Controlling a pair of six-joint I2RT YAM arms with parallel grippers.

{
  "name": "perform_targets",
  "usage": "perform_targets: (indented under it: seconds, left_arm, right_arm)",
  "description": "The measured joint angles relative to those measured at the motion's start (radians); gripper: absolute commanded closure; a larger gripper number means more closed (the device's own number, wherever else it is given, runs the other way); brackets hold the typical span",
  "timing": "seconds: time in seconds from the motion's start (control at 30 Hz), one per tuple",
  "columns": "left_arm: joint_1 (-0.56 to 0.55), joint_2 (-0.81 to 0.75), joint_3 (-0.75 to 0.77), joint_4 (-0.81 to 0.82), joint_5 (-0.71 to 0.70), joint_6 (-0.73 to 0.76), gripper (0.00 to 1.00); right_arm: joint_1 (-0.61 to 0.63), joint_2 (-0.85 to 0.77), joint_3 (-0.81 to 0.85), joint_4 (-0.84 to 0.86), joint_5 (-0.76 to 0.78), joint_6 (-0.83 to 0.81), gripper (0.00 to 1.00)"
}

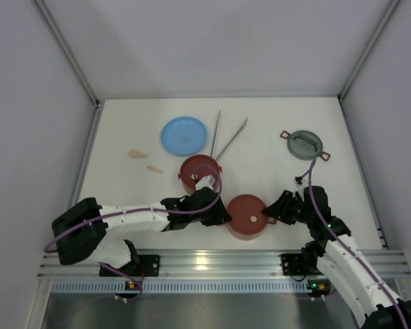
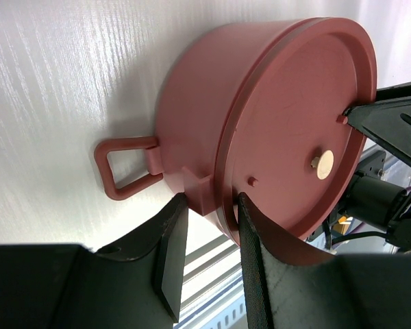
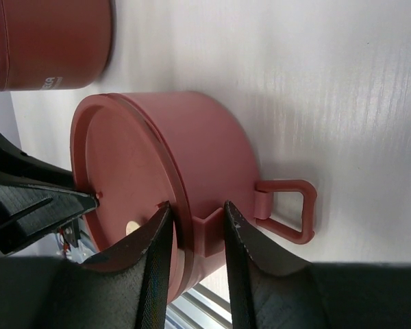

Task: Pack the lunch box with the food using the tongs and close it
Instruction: Pick up the packing box from the center of the board.

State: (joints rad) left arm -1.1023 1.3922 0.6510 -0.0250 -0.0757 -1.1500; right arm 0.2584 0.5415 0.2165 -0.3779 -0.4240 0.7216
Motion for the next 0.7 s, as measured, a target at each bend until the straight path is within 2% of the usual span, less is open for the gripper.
perform_targets:
  seconds: [0.1,0.7]
  left_arm:
    - [0.000,0.000,0.005,-0.010,-0.001,0.002,1.00]
    - [-0.013,0.005,0.047,-0.073,-0.035,0.049,1.00]
  right_arm:
    - [0.000,-0.006,0.000,-0.004,0.001,0.000,0.86]
    - [0.000,-0.004,0.047,-0.065,0.000,-0.013,0.88]
